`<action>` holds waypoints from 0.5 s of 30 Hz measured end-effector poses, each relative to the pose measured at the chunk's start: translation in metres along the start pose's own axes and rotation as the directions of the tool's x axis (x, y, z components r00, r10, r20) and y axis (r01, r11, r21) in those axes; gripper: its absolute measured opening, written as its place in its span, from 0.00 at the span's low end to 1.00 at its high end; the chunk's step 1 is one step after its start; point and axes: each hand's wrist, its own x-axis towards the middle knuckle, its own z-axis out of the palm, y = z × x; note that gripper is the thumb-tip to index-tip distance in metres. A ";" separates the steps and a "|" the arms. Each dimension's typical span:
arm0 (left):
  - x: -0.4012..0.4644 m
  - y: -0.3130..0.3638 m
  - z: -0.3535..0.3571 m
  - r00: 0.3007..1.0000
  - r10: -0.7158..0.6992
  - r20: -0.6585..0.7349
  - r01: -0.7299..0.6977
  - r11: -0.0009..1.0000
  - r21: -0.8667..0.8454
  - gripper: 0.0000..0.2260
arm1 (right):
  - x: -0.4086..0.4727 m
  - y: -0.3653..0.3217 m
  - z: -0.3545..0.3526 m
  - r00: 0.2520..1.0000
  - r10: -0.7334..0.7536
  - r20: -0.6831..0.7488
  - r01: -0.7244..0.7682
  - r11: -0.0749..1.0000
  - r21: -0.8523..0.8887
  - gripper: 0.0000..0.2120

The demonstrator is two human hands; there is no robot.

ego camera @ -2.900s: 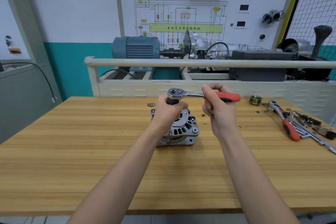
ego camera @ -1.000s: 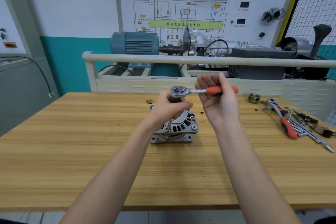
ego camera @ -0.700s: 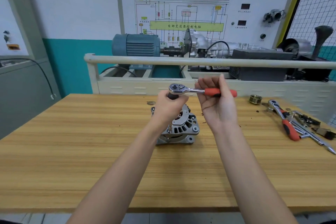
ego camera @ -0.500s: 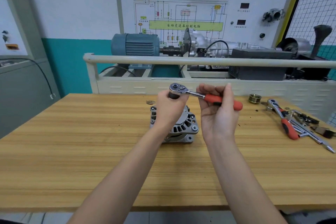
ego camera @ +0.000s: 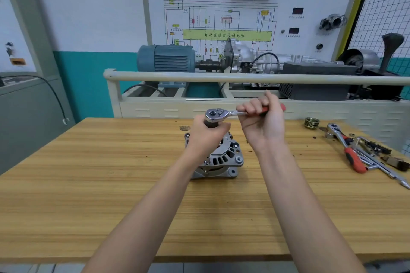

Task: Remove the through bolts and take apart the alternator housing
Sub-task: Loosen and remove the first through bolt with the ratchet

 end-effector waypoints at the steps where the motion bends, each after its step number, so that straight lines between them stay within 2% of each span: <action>1: -0.001 -0.001 0.004 0.998 0.019 -0.067 -0.020 1.000 -0.016 0.20 | -0.008 0.003 -0.003 0.999 -0.047 0.011 0.047 0.998 0.032 0.26; 3: -0.002 -0.002 0.010 0.990 0.023 -0.137 -0.028 0.999 -0.039 0.20 | -0.024 0.011 -0.008 0.990 -0.141 0.019 0.139 0.988 0.062 0.26; 5: 0.000 0.001 0.010 0.993 -0.023 -0.114 0.018 0.999 -0.047 0.21 | -0.031 0.016 -0.014 0.979 -0.204 0.012 0.203 0.977 0.066 0.24; 8: 0.001 0.004 -0.003 0.995 -0.016 0.102 0.017 1.000 -0.007 0.19 | -0.022 0.011 -0.016 0.977 -0.215 0.014 0.215 0.974 -0.067 0.19; 11: 0.000 0.008 -0.019 0.937 0.028 0.348 -0.010 0.999 -0.053 0.15 | -0.002 0.004 -0.015 0.987 -0.159 0.030 0.160 0.935 -0.317 0.15; 13: 0.002 0.010 -0.021 0.908 0.007 0.420 0.019 0.998 -0.058 0.15 | 0.009 0.004 -0.013 0.989 -0.149 0.016 0.140 0.882 -0.449 0.14; 15: 0.004 0.010 -0.019 0.909 -0.025 0.415 0.042 0.999 -0.033 0.16 | 0.015 0.005 -0.009 0.992 -0.121 0.020 0.118 0.901 -0.417 0.17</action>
